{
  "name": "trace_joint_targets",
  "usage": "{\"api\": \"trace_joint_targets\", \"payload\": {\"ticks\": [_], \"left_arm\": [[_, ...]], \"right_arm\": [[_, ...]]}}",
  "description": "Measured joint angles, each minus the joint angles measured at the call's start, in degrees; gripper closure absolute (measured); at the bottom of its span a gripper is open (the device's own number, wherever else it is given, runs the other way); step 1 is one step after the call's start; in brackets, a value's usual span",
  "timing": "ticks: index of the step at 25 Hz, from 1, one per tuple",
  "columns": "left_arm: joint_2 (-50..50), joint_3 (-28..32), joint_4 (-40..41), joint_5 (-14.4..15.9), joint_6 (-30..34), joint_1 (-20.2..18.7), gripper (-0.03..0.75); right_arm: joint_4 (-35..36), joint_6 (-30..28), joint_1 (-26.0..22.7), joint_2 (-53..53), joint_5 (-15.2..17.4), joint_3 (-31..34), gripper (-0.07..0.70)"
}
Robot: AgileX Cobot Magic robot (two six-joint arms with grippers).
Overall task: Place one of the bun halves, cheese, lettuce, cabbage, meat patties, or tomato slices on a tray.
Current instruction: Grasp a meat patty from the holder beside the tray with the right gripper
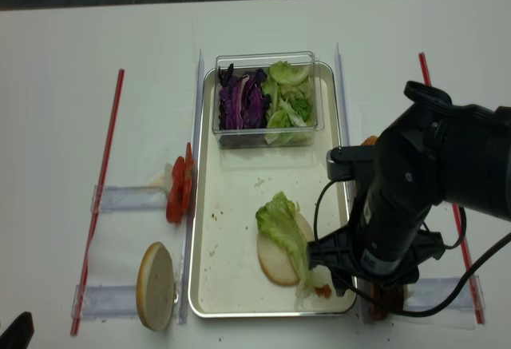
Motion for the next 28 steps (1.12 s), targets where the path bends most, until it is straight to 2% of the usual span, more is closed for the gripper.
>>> {"api": "trace_joint_targets", "payload": {"ticks": [13, 20, 28], "left_arm": [[0.0, 0.0, 0.0, 0.0, 0.0, 0.0, 0.429], [0.0, 0.0, 0.0, 0.0, 0.0, 0.0, 0.429], [0.0, 0.0, 0.0, 0.0, 0.0, 0.0, 0.429]], "right_arm": [[-0.21, 0.21, 0.0, 0.1, 0.14, 0.0, 0.157], [-0.57, 0.33, 0.0, 0.1, 0.65, 0.0, 0.246], [-1.75, 0.64, 0.0, 0.1, 2.4, 0.0, 0.267]]}}
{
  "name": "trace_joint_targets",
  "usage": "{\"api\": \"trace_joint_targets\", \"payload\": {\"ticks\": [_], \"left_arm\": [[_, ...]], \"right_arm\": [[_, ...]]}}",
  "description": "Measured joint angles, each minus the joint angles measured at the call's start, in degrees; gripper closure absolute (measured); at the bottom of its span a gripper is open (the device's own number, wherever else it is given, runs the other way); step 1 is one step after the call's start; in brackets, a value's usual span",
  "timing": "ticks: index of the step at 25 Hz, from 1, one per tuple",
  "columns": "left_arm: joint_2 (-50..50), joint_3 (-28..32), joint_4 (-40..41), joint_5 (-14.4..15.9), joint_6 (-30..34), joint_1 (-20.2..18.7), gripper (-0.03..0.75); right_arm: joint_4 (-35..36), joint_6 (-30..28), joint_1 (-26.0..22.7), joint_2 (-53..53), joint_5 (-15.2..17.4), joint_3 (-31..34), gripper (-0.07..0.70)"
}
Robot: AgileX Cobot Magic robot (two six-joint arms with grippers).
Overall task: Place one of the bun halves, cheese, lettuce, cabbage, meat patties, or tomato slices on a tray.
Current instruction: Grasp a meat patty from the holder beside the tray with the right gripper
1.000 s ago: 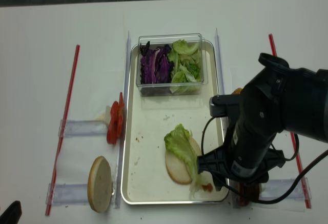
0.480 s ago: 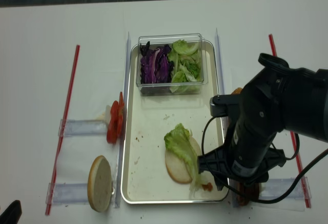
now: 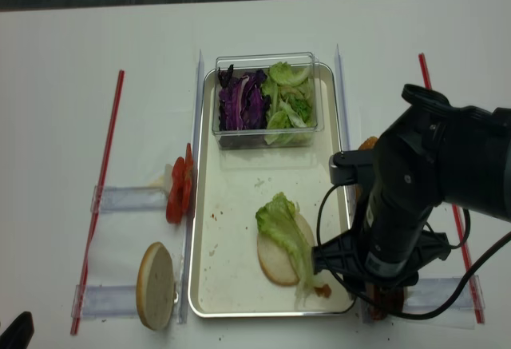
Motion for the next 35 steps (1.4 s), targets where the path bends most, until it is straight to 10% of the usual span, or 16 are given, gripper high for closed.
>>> {"api": "trace_joint_targets", "payload": {"ticks": [20, 35], "left_arm": [[0.0, 0.0, 0.0, 0.0, 0.0, 0.0, 0.429], [0.0, 0.0, 0.0, 0.0, 0.0, 0.0, 0.429]], "right_arm": [[-1.27, 1.11, 0.0, 0.0, 1.03, 0.0, 0.521], [-1.49, 1.33, 0.0, 0.0, 1.13, 0.0, 0.538]]}}
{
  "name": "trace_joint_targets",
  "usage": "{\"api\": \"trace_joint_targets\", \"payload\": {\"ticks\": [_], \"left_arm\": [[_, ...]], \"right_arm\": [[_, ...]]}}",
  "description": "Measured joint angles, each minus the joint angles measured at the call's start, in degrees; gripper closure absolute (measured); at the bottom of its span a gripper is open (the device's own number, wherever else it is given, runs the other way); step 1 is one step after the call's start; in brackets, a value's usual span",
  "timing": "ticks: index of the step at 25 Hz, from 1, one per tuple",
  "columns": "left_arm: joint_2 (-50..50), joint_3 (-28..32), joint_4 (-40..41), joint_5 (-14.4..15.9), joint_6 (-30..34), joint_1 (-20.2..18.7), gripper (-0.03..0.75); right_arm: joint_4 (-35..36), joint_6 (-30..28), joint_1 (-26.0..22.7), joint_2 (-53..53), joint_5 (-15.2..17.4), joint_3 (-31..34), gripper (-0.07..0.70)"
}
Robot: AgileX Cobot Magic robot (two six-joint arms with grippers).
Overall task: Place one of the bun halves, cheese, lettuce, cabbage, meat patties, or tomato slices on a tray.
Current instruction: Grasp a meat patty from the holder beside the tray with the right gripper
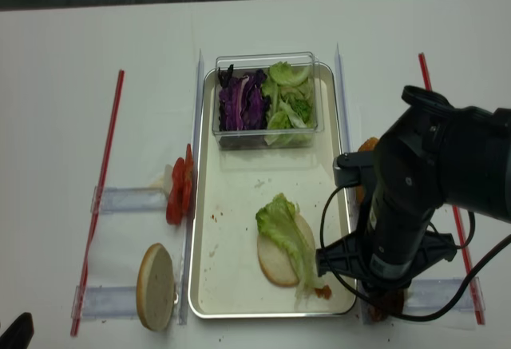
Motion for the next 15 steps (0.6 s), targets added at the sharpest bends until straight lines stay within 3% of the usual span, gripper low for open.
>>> {"api": "trace_joint_targets", "payload": {"ticks": [15], "left_arm": [[0.0, 0.0, 0.0, 0.0, 0.0, 0.0, 0.429]], "right_arm": [[-0.35, 0.1, 0.0, -1.27, 2.58, 0.0, 0.542]]}}
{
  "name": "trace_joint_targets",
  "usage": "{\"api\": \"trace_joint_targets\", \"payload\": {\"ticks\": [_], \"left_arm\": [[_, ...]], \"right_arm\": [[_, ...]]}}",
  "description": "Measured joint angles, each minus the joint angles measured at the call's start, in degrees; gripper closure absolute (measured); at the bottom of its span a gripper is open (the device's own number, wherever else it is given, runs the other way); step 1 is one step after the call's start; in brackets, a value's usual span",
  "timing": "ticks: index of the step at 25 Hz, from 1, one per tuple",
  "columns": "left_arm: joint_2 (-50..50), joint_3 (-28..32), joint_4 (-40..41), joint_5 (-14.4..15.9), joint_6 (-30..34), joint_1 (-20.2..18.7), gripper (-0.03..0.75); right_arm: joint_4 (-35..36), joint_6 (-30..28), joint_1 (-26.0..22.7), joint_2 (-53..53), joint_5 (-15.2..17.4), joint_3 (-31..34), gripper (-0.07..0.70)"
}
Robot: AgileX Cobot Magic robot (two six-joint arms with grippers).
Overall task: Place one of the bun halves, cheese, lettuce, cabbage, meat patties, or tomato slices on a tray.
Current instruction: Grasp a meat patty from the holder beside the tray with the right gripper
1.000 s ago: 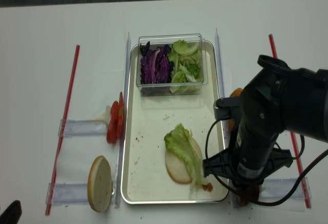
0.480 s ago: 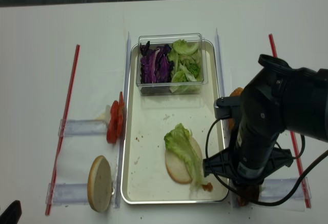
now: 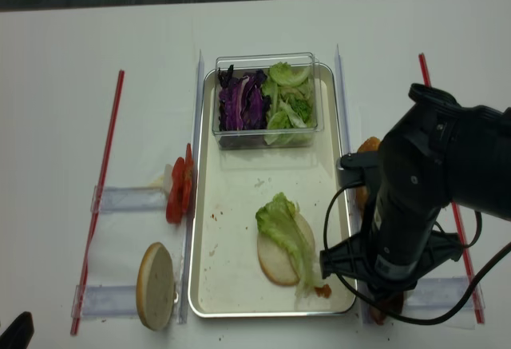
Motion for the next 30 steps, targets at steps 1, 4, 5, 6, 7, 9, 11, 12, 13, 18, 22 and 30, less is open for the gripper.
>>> {"api": "trace_joint_targets", "payload": {"ticks": [1, 4, 5, 6, 7, 9, 11, 12, 13, 18, 22, 30], "left_arm": [[0.0, 0.0, 0.0, 0.0, 0.0, 0.0, 0.429], [0.0, 0.0, 0.0, 0.0, 0.0, 0.0, 0.429], [0.0, 0.0, 0.0, 0.0, 0.0, 0.0, 0.429], [0.0, 0.0, 0.0, 0.0, 0.0, 0.0, 0.429], [0.0, 0.0, 0.0, 0.0, 0.0, 0.0, 0.429], [0.0, 0.0, 0.0, 0.0, 0.0, 0.0, 0.429], [0.0, 0.0, 0.0, 0.0, 0.0, 0.0, 0.429], [0.0, 0.0, 0.0, 0.0, 0.0, 0.0, 0.429], [0.0, 0.0, 0.0, 0.0, 0.0, 0.0, 0.429], [0.0, 0.0, 0.0, 0.0, 0.0, 0.0, 0.429], [0.0, 0.0, 0.0, 0.0, 0.0, 0.0, 0.429], [0.0, 0.0, 0.0, 0.0, 0.0, 0.0, 0.429]], "right_arm": [[0.0, 0.0, 0.0, -0.15, 0.0, 0.0, 0.542], [0.0, 0.1, 0.0, -1.83, 0.35, 0.0, 0.542], [0.0, 0.1, 0.0, -2.58, 0.49, 0.0, 0.542], [0.0, 0.21, 0.0, -3.26, 0.76, 0.0, 0.542], [0.0, 0.45, 0.0, -4.02, 1.07, 0.0, 0.542], [0.0, 0.55, 0.0, -5.29, 1.96, 0.0, 0.542], [0.0, 0.89, 0.0, -6.52, 2.85, 0.0, 0.542], [0.0, 1.0, 0.0, -7.17, 3.09, 0.0, 0.542], [0.0, 1.0, 0.0, -7.8, 3.29, 0.0, 0.542], [0.44, 1.36, 0.0, -11.7, 3.55, 0.0, 0.542], [2.57, 0.41, 0.0, -12.49, 2.33, 0.0, 0.542], [8.76, -4.48, 0.0, -12.49, -7.09, 0.0, 0.542]]}}
